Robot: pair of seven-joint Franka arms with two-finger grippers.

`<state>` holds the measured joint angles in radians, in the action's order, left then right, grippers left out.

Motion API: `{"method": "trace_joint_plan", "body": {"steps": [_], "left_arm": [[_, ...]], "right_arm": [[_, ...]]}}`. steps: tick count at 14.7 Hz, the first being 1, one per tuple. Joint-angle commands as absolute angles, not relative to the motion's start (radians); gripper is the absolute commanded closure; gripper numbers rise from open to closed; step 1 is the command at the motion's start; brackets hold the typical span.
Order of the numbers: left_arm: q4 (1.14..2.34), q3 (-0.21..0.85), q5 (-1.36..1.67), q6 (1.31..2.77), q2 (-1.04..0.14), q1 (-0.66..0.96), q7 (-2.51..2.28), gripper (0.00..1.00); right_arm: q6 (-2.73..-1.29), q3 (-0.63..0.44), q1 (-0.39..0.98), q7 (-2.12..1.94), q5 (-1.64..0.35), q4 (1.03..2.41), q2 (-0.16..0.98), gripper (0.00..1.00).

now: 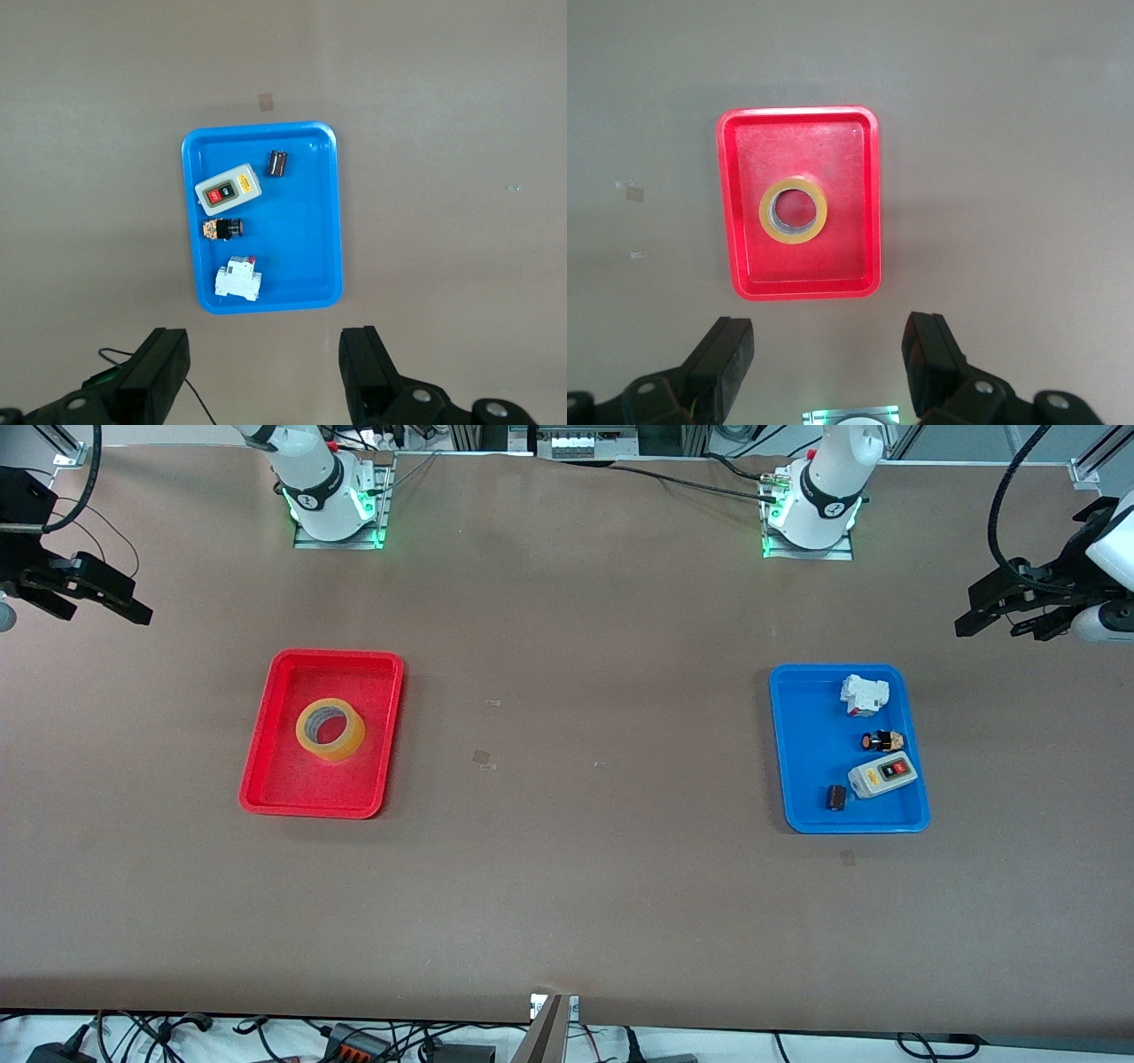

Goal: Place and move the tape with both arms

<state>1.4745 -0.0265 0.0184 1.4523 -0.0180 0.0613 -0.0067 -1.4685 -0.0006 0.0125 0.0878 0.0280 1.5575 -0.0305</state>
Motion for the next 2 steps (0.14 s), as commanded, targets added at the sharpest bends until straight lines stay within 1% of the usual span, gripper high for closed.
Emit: {"method": "trace_joint_plan", "body": {"steps": [1,2], "left_arm": [[1.474,-0.025,0.002,1.445,-0.012,0.057,0.018,0.0],[1.474,-0.025,0.002,1.445,-0.012,0.057,0.018,0.0]], "right_arm": [[-1.488,0.026,-0.017,0.066,0.023,1.598,-0.072,0.01],[-1.488,0.026,-0.017,0.066,0.023,1.598,-0.071,0.01]]}}
